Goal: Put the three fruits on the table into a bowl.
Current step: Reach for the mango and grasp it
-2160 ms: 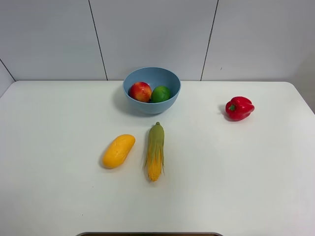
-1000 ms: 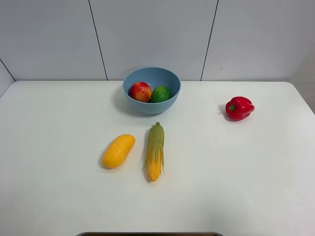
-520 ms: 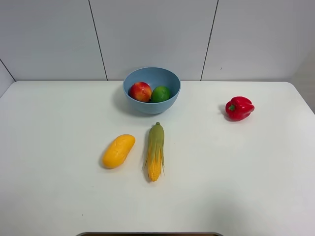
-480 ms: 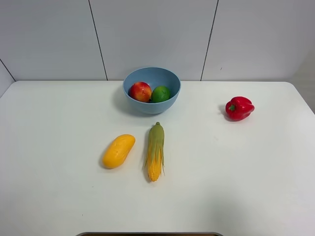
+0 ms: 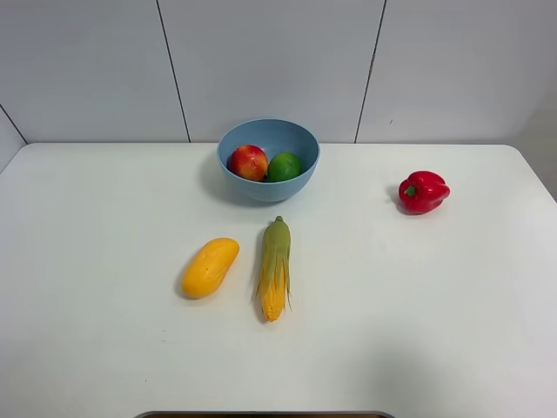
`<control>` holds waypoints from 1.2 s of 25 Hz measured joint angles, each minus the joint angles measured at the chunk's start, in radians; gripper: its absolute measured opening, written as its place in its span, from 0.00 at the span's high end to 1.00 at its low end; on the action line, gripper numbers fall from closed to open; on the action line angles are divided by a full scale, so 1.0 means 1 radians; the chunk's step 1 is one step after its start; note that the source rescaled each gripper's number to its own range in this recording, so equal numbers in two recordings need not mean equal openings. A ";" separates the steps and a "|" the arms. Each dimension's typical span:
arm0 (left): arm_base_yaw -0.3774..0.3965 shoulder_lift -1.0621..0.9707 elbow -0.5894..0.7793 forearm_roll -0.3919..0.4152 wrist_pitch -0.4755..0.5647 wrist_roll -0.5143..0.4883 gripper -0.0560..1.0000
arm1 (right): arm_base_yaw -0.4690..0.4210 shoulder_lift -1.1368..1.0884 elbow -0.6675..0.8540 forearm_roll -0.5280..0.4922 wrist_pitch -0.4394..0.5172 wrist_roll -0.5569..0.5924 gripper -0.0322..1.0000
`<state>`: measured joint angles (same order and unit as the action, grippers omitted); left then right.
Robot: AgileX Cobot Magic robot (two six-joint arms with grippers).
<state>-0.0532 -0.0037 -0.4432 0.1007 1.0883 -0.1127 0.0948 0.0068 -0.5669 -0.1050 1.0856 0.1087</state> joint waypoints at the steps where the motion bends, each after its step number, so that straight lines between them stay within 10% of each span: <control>1: 0.000 0.000 0.000 0.000 0.000 0.000 0.00 | 0.000 0.000 0.003 0.003 0.003 0.000 0.97; 30: 0.000 0.000 0.000 0.000 0.000 0.000 0.00 | -0.126 -0.009 0.005 0.004 0.010 0.000 0.97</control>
<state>-0.0532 -0.0037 -0.4432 0.1007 1.0883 -0.1127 -0.0307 -0.0025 -0.5618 -0.1008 1.0958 0.1087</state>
